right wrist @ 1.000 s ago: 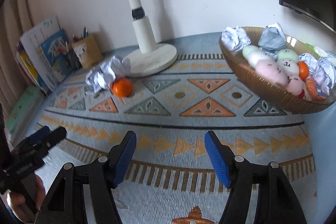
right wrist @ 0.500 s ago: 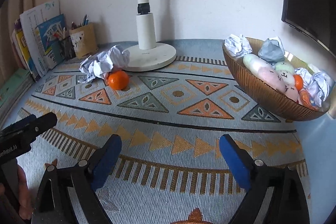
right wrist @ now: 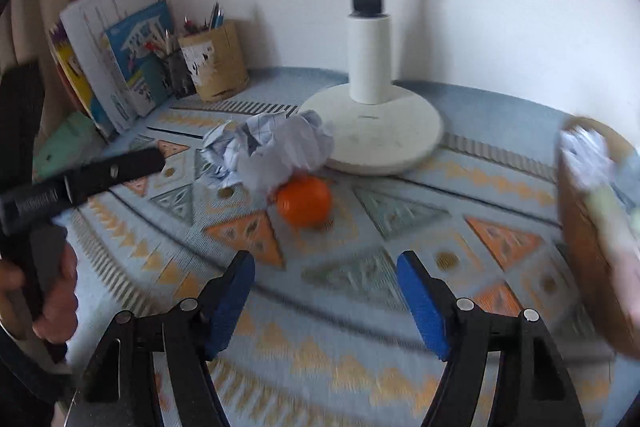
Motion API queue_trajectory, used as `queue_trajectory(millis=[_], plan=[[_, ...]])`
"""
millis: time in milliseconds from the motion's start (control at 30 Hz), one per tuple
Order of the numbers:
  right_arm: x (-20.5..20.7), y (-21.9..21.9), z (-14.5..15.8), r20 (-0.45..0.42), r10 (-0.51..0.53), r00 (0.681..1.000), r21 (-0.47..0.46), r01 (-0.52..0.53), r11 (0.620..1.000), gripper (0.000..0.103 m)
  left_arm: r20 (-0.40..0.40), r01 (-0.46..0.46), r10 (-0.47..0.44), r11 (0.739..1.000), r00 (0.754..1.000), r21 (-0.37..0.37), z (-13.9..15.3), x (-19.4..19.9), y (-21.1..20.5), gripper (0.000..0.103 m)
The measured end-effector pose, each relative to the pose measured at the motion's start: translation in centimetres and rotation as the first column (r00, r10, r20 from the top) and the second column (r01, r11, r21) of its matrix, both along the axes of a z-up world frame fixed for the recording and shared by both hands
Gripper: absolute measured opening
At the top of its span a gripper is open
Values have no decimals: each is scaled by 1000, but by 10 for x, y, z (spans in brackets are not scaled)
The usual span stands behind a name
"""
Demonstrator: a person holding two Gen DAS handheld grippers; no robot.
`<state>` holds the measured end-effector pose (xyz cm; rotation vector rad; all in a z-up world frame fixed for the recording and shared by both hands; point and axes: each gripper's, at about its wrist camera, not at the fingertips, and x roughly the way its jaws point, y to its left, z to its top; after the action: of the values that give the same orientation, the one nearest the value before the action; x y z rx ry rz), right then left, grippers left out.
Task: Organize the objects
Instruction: 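Return both open tools to the rug toward the mandarin and paper balls, then grasp the mandarin with the right tool while the left tool grasps a paper ball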
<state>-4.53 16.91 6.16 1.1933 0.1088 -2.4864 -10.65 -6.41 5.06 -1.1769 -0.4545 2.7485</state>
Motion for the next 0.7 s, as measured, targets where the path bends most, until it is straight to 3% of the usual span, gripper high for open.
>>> queue_trajectory(millis=[100,233,300,333,433,533,700], plan=[[-28,-14,-13,40,36,999,-47,-34,998,67,15,37,-37,999,999,40,-11,-25,2,93],[-49,-33,-22,35,65,997,1,-65,998,67,55,77,-81,994,995,79,-27,-46,8,77],[-56,-39,-25,26,70,997,31,-71,997,65,56,95,-100,991,993,92,-31,-48,11,56],[-58,-40,-26,26,72,997,35,-73,997,56,57,102,-108,990,993,97,-33,-48,12,53],[-59,-41,-31,46,78,996,36,-80,996,40,35,106,-108,992,994,61,-30,-41,16,53],[-56,-37,-30,30,68,997,25,-69,997,40,30,91,-92,995,995,27,-24,-32,15,52],[-33,-20,-22,41,50,998,-25,-49,998,40,13,73,-74,996,997,41,-11,6,10,45]])
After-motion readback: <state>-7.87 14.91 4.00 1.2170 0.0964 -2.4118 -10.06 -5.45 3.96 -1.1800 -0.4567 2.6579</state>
